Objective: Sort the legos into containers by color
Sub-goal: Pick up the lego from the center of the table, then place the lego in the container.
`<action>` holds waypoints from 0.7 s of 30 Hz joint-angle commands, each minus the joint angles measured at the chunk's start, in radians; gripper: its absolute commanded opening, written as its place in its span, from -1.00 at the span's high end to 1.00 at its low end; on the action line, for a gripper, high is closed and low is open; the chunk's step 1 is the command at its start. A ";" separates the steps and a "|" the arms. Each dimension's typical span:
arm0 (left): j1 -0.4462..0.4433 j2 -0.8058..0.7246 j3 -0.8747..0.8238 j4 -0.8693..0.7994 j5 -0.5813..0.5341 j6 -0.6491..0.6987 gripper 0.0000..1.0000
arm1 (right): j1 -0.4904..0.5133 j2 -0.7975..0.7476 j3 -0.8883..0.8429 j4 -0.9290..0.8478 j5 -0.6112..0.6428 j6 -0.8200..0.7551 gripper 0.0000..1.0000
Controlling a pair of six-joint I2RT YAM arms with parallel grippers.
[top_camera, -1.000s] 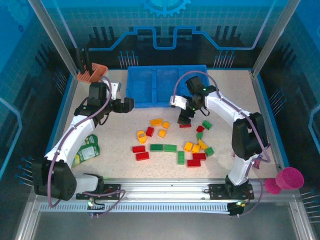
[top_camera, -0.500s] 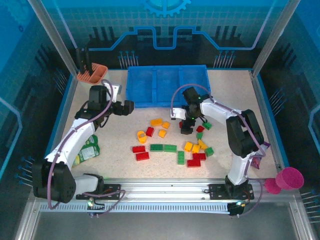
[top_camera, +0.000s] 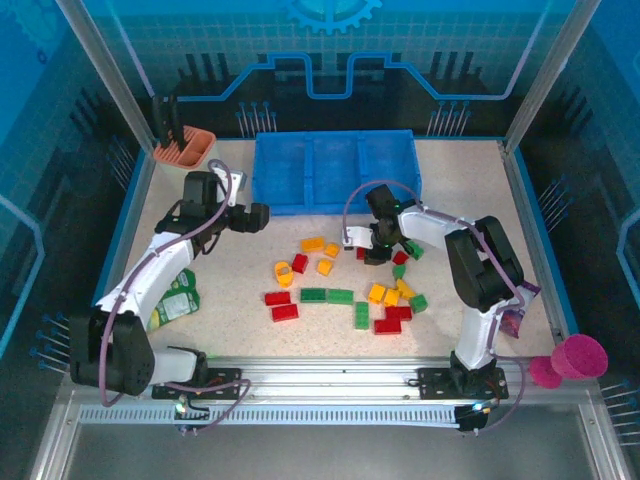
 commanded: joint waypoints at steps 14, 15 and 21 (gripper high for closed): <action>0.008 -0.071 -0.024 0.085 -0.106 -0.111 -0.99 | -0.118 -0.033 0.263 0.000 -0.001 0.218 0.60; 0.013 -0.093 -0.051 0.113 -0.094 -0.126 -0.99 | -0.133 -0.041 0.268 0.023 0.003 0.226 0.58; 0.023 -0.110 -0.058 0.120 -0.013 -0.128 -0.99 | -0.185 0.029 0.422 0.020 0.079 0.282 0.58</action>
